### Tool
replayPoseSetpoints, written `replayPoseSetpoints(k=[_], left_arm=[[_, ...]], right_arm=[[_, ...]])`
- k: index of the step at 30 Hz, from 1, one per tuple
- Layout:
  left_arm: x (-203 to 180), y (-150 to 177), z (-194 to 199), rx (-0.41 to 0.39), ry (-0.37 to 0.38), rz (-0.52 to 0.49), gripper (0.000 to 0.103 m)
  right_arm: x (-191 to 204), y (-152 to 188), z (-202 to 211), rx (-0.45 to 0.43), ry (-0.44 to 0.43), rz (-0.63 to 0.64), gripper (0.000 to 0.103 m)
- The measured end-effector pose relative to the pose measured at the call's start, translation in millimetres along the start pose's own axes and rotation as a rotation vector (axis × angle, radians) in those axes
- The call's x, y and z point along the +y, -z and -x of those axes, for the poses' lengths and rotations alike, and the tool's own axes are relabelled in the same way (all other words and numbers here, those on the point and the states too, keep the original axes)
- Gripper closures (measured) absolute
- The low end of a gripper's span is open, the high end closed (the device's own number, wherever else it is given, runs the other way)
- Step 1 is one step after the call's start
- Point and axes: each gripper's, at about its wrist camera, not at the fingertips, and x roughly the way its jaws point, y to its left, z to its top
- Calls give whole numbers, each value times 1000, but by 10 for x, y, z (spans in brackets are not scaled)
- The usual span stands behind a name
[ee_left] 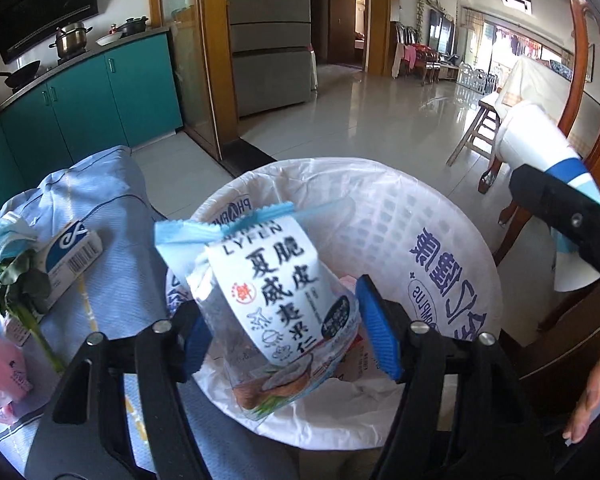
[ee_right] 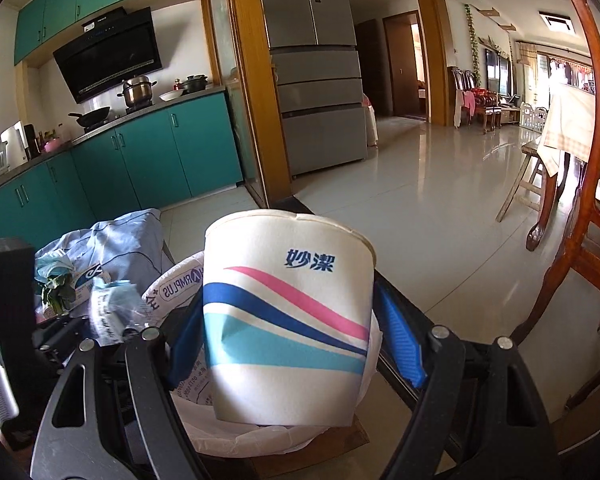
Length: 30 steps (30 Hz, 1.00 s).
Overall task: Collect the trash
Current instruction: 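Carry the cup and snack bag over the bin and open both grippers, then move the right tool to the pink bag while the left tool approaches the blue cloth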
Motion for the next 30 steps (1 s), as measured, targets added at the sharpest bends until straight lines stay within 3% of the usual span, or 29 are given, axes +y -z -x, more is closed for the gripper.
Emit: replayPoseSetpoints(k=[2, 6, 15, 20, 24, 30], left_arm=[[-39, 27, -56, 10, -10, -4, 22], [-49, 44, -25, 3, -28, -12, 16], [374, 64, 372, -80, -165, 24, 14], [812, 71, 689, -135, -224, 100, 14], [1371, 85, 966, -164, -313, 236, 12], [2223, 265, 1218, -94, -466, 413, 12]], right_arm=[[-15, 7, -11, 4, 2, -3, 25], [0, 1, -54, 17, 1, -15, 25], [227, 14, -227, 74, -43, 14, 25], [350, 2, -374, 132, -48, 4, 22], [537, 4, -504, 178, -49, 16, 17], [1194, 2, -489, 159, -188, 116, 17]])
